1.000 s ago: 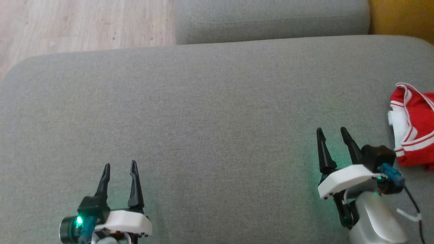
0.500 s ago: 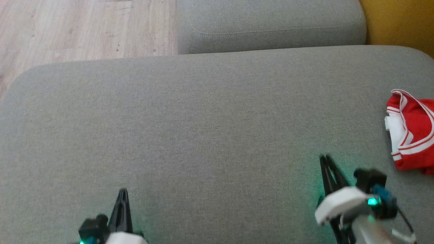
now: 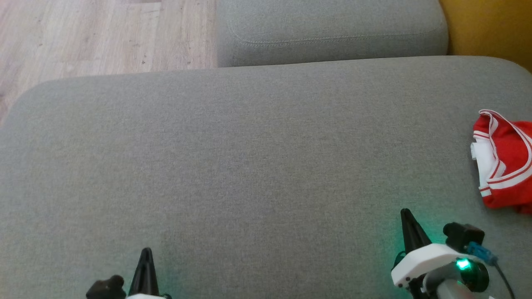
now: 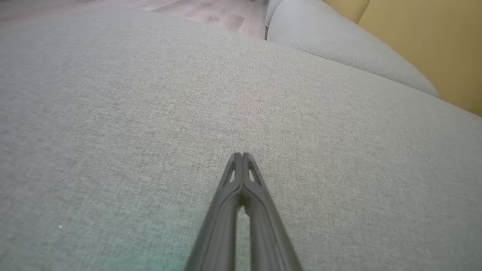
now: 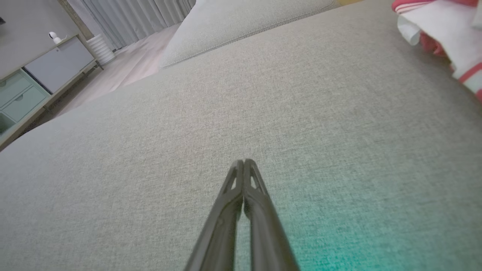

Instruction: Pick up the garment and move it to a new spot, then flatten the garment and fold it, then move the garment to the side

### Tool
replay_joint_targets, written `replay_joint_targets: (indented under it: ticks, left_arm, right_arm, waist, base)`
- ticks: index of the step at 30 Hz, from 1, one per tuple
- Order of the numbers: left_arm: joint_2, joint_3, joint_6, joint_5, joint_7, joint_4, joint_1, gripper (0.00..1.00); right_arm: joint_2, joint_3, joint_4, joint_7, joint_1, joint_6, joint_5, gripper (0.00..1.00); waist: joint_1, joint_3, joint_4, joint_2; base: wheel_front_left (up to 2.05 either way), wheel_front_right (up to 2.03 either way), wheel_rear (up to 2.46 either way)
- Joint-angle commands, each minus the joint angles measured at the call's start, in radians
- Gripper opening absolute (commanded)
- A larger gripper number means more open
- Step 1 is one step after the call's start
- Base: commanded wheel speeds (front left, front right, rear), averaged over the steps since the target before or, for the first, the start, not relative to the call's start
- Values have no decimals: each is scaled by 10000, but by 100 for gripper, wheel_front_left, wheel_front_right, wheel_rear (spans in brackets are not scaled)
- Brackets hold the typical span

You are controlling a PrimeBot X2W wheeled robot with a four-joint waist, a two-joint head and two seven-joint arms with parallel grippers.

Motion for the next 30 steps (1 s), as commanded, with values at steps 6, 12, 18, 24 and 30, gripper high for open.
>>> replay_joint_targets:
  ticks: [6,12,18,24,30]
  left_arm:
    - [6,293,-123,-721,183,-459,-472,0]
    - [7,407,-194,-1363,354,-578,-528,0]
    - [9,523,-265,-2004,527,-697,-585,0]
    - [11,639,-336,-2646,700,-814,-643,0]
    - [13,755,-407,-3287,873,-932,-701,0]
  right_arm:
    - [-21,-157,-572,174,-364,5,772,0]
    - [-19,-257,-798,345,-328,7,1439,0]
    - [-17,-359,-1023,517,-293,8,2105,0]
    - [-15,-460,-1247,689,-260,10,2772,0]
    - [-13,-562,-1471,862,-226,11,3438,0]
  waist:
    - [0,-5,-7,-1]
    - [0,-11,-15,-1]
    - [0,-18,-22,-1]
    - [0,-24,-29,-1]
    - [0,-31,-37,-1]
  base:
    - [0,0,0]
    - [0,0,0]
    - [0,0,0]
    - [0,0,0]
    - [0,0,0]
